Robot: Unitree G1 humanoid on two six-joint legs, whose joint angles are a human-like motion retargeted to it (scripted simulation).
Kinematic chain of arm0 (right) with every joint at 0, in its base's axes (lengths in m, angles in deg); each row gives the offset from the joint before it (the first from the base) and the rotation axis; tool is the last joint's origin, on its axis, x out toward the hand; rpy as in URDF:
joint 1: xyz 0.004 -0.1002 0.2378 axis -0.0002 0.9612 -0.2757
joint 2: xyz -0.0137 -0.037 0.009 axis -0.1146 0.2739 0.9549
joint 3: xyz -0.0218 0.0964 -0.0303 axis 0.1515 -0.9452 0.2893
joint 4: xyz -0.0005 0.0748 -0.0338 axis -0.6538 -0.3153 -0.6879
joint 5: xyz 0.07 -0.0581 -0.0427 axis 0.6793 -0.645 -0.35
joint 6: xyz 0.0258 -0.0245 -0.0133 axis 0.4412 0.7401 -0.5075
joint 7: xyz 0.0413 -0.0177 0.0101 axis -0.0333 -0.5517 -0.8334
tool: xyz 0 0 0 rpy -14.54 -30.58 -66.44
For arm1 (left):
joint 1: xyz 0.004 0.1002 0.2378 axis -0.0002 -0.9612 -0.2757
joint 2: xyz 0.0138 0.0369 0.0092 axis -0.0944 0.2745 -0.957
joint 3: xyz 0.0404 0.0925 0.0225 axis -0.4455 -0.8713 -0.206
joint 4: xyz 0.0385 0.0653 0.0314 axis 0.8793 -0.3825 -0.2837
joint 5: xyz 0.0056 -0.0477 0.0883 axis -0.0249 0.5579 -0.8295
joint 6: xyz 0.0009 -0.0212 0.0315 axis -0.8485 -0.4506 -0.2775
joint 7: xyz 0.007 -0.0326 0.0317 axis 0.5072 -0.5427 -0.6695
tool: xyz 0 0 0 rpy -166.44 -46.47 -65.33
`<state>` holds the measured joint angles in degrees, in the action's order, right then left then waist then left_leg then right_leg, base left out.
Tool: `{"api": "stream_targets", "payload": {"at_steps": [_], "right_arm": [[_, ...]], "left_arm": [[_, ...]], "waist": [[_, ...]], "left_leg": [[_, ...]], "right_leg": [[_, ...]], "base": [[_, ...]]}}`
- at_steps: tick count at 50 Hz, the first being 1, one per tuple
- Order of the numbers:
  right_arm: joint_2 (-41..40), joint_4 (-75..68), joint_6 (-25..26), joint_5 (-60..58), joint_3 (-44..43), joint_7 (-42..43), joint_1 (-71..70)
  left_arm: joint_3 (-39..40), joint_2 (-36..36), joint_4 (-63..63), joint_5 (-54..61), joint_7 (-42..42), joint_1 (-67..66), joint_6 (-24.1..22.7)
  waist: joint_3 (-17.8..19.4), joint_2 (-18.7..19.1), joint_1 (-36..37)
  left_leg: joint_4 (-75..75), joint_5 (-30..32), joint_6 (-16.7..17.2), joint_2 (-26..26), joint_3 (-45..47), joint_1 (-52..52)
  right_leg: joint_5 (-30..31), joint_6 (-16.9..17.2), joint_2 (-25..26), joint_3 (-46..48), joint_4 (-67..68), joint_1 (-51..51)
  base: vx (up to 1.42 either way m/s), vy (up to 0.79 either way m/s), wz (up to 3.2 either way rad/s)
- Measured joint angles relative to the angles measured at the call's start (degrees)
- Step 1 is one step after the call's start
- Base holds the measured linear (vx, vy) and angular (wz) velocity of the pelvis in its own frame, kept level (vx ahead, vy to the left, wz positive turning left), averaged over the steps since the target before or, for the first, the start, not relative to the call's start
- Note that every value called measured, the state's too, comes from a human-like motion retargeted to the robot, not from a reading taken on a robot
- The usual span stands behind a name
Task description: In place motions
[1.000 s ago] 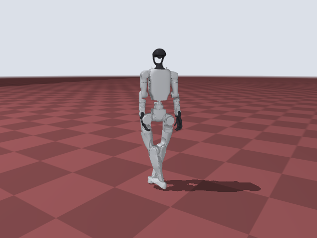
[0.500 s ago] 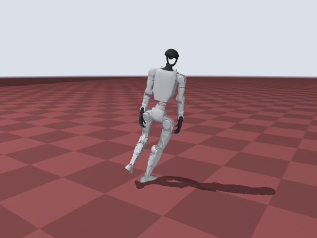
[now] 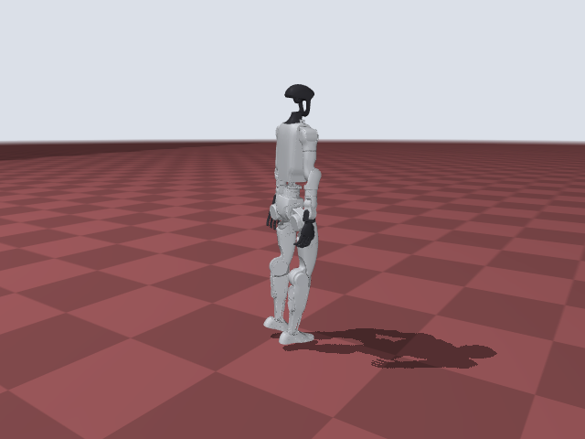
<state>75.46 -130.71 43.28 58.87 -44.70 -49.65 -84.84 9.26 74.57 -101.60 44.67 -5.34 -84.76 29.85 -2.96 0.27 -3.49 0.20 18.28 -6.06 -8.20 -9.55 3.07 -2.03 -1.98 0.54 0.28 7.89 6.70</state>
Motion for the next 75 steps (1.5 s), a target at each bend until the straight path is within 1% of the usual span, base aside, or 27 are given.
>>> {"api": "stream_targets", "payload": {"at_steps": [2,6,10,13,18,24,30,32,33,35,37,40,45,47,50,52,55,57,58,60,62,65,66,67,71,73,75], "right_arm": [[0.0,0.1,0.6,-1.7,-2.5,0.4,2.8],[0.0,1.0,0.3,-2.5,-4.0,1.1,4.7],[-0.3,3.3,0.1,-4.9,-4.6,-1.0,4.8],[-1.1,7.0,-0.8,-6.1,-3.5,-2.9,3.6],[-2.0,13.4,-3.7,-8.9,0.1,-4.0,1.8],[-1.8,18.2,-5.3,-11.4,3.7,-4.0,1.2],[-1.4,15.6,-4.8,-10.1,3.0,-1.6,2.0],[-1.3,12.2,-4.1,-8.7,2.0,-0.5,1.9],[-1.2,10.4,-3.8,-7.9,1.4,0.0,2.0],[-1.1,6.6,-3.1,-6.4,0.1,0.9,2.6],[-0.9,3.2,-2.3,-5.2,-1.5,1.5,3.2],[-0.5,-0.3,-1.4,-3.0,-4.2,3.4,4.1],[0.6,-1.1,-0.8,-1.6,-6.0,4.5,5.6],[1.0,-0.6,-0.8,-1.9,-6.5,4.2,5.4],[1.2,0.8,-1.1,-2.0,-6.2,3.7,5.0],[1.0,1.9,-1.3,-2.2,-5.8,2.9,4.8],[0.2,3.8,-2.4,-2.7,-5.5,1.6,4.5],[-0.2,5.3,-2.9,-2.4,-5.1,0.8,3.9],[-0.2,6.1,-3.2,-2.3,-5.0,0.6,3.5],[-0.3,7.5,-3.7,-2.1,-4.5,0.3,2.6],[-0.3,8.6,-4.1,-2.0,-4.0,0.5,1.8],[-0.2,9.4,-4.7,-1.7,-3.1,0.7,0.9],[-0.1,9.5,-4.8,-1.8,-3.0,0.6,0.6],[0.0,9.5,-4.8,-2.0,-2.9,0.6,0.4],[0.4,8.6,-4.7,-2.7,-3.3,0.5,0.2],[0.7,7.8,-4.5,-2.7,-3.5,0.5,0.3],[1.1,6.6,-4.3,-2.7,-3.7,0.6,0.4]], "left_arm": [[0.3,-0.3,0.4,1.8,1.1,-0.1,0.0],[3.1,0.0,-0.5,6.6,0.4,1.4,-0.4],[5.8,0.1,-3.0,8.4,0.1,1.4,-0.3],[6.4,-0.4,-6.2,8.5,2.2,1.2,-0.5],[4.2,-0.9,-11.1,6.1,2.4,-0.2,1.1],[2.5,0.3,-11.8,3.2,2.7,-0.2,2.0],[2.2,2.0,-9.2,4.6,1.2,1.6,1.8],[2.2,2.2,-7.9,5.0,0.5,2.3,1.6],[2.1,2.3,-7.3,5.0,0.1,2.5,1.4],[1.8,2.1,-6.4,5.0,-0.6,2.6,1.2],[1.9,2.0,-6.0,4.7,-0.7,3.0,1.2],[1.6,2.7,-6.0,5.7,0.6,3.4,0.8],[1.1,3.3,-6.1,5.3,-1.9,3.2,0.6],[1.2,3.9,-6.1,4.7,-1.6,3.0,0.7],[1.2,4.3,-5.5,4.2,-1.5,2.3,0.2],[1.3,4.5,-4.7,2.8,-2.1,1.5,0.1],[1.4,4.8,-4.0,1.6,-1.6,0.4,-0.2],[1.1,4.8,-4.1,2.3,-1.0,0.3,-0.4],[0.9,5.1,-4.2,2.5,-0.8,0.5,-0.5],[0.9,5.4,-4.5,2.7,-0.9,1.0,-0.4],[0.8,5.6,-4.4,2.9,-0.8,1.1,-0.3],[0.6,5.8,-3.8,2.8,-0.5,1.1,-0.6],[0.5,5.8,-3.7,2.6,-0.5,1.1,-0.7],[0.4,5.8,-3.6,2.4,-0.4,1.1,-0.8],[0.2,5.8,-4.1,1.9,-0.1,1.0,-0.8],[0.4,5.8,-4.6,1.9,-0.1,0.9,-0.6],[0.8,5.9,-5.0,1.9,-0.1,0.8,-0.6]], "waist": [[-1.3,-0.4,-0.4],[0.8,-0.9,-1.2],[0.7,-0.8,-0.3],[1.4,-1.0,-0.5],[2.0,-1.0,-1.9],[1.5,-1.4,0.1],[0.0,-0.2,0.8],[-0.9,-0.2,0.8],[-1.3,-0.3,0.7],[-2.3,-0.7,0.0],[-3.6,-0.8,0.1],[-6.1,0.0,-1.2],[-8.5,1.5,-2.0],[-8.3,2.2,-2.2],[-7.5,2.0,-2.4],[-7.5,0.7,-2.3],[-6.8,-2.6,0.3],[-5.3,-3.7,2.1],[-5.5,-4.2,1.5],[-5.3,-3.9,1.0],[-4.8,-3.4,0.8],[-3.9,-3.0,2.0],[-3.5,-2.6,2.5],[-3.3,-2.1,2.9],[-2.9,1.0,3.7],[-2.7,2.6,4.0],[-2.7,3.6,3.5]], "left_leg": [[-0.3,-0.2,-0.7,-0.5,0.9,0.2],[-0.8,-0.6,-1.4,-0.8,3.7,-1.2],[-1.8,-2.3,-1.8,-0.1,8.5,-1.7],[-2.1,-4.1,-2.1,0.7,12.5,-1.8],[-2.8,-7.6,-2.0,2.7,19.7,-2.3],[-3.4,-12.2,-1.7,4.0,29.9,-3.1],[-3.1,-16.7,-1.0,5.3,35.7,-4.1],[-2.9,-18.3,-0.7,5.3,37.1,-4.4],[-2.9,-19.1,-0.7,5.0,37.6,-4.7],[-2.7,-20.5,-0.5,4.5,38.2,-5.8],[-2.4,-21.9,-0.2,4.5,39.1,-6.4],[-1.4,-23.8,0.3,5.3,39.3,-6.2],[0.2,-27.5,1.6,6.2,43.7,-8.0],[1.6,-28.4,1.5,6.7,45.6,-9.2],[5.3,-27.9,-0.4,6.7,47.4,-10.7],[9.6,-25.9,-2.7,6.5,47.7,-10.1],[20.7,-22.6,-8.9,6.3,45.5,-6.6],[29.4,-21.7,-8.9,7.1,40.9,-2.5],[31.3,-20.1,-8.8,5.4,37.3,0.7],[33.8,-18.9,-6.5,1.9,27.9,5.7],[33.3,-19.3,-5.9,-0.3,22.5,8.2],[28.9,-22.2,-5.7,-0.1,20.9,9.6],[26.5,-23.0,-5.1,-0.4,19.3,9.8],[23.9,-23.6,-4.1,-0.6,17.4,10.0],[12.4,-23.6,2.7,0.2,9.5,9.7],[7.7,-21.0,5.9,1.8,9.7,9.4],[5.2,-15.3,5.8,2.2,10.2,9.0]], "right_leg": [[0.2,0.5,-0.4,-0.4,0.5,0.9],[1.5,1.3,-1.2,0.1,0.8,0.5],[-0.8,1.0,-3.2,7.7,0.5,2.2],[-2.1,1.1,-3.5,10.7,0.0,3.8],[-3.8,1.5,-5.5,23.7,-1.7,4.7],[-3.4,1.3,-7.6,40.0,0.2,5.2],[-0.2,0.4,-8.3,55.6,-0.4,1.5],[0.5,0.0,-7.7,56.7,-2.3,0.4],[0.8,0.2,-7.3,56.4,-3.6,-0.3],[4.1,-1.4,-5.9,56.0,-7.5,-1.0],[3.8,-2.4,-4.4,50.5,-9.7,-0.5],[4.0,-1.2,-3.1,51.7,-12.1,-0.4],[1.8,-0.9,-3.5,46.3,-9.7,1.3],[1.2,-0.6,-3.3,43.8,-9.3,1.1],[0.8,-0.6,-3.9,40.8,-9.4,0.0],[0.8,-0.6,-5.5,39.1,-9.6,-0.4],[0.9,-0.5,-8.9,34.9,-9.1,-0.9],[1.0,-0.8,-9.4,31.6,-8.8,-1.3],[1.6,-0.6,-10.9,31.1,-8.9,-0.5],[2.1,-0.7,-11.3,29.9,-8.6,0.6],[2.3,-0.9,-11.2,28.5,-8.2,1.3],[2.6,-1.0,-10.7,25.8,-7.7,2.1],[2.6,-1.0,-10.1,25.0,-7.6,2.2],[2.6,-1.1,-9.5,24.2,-7.5,2.3],[2.3,-1.3,-5.6,22.1,-7.2,2.2],[2.1,-1.5,-3.3,20.9,-7.3,1.6],[2.0,-1.4,-2.1,20.2,-7.4,0.9]], "base": [[0.04,0.16,-0.20],[-0.12,0.14,-0.45],[-0.06,0.07,-1.28],[-0.10,-0.05,-1.58],[-0.05,-0.13,-1.69],[0.04,-0.15,-2.03],[0.15,-0.10,-1.39],[0.27,-0.17,-1.05],[0.32,-0.15,-0.81],[0.36,-0.14,-0.62],[0.40,-0.22,-0.60],[0.36,-0.15,-0.29],[0.38,-0.11,-0.77],[0.38,-0.12,-0.93],[0.35,-0.10,-1.06],[0.41,-0.15,-1.13],[0.33,-0.10,-1.65],[0.27,-0.08,-1.51],[0.14,0.06,-0.67],[0.06,0.09,-0.51],[0.08,0.07,-0.80],[0.10,0.06,-1.09],[0.10,0.06,-1.12],[0.11,0.06,-1.02],[0.09,0.07,-0.84],[0.12,0.06,-0.78],[0.11,0.08,-0.41]]}}
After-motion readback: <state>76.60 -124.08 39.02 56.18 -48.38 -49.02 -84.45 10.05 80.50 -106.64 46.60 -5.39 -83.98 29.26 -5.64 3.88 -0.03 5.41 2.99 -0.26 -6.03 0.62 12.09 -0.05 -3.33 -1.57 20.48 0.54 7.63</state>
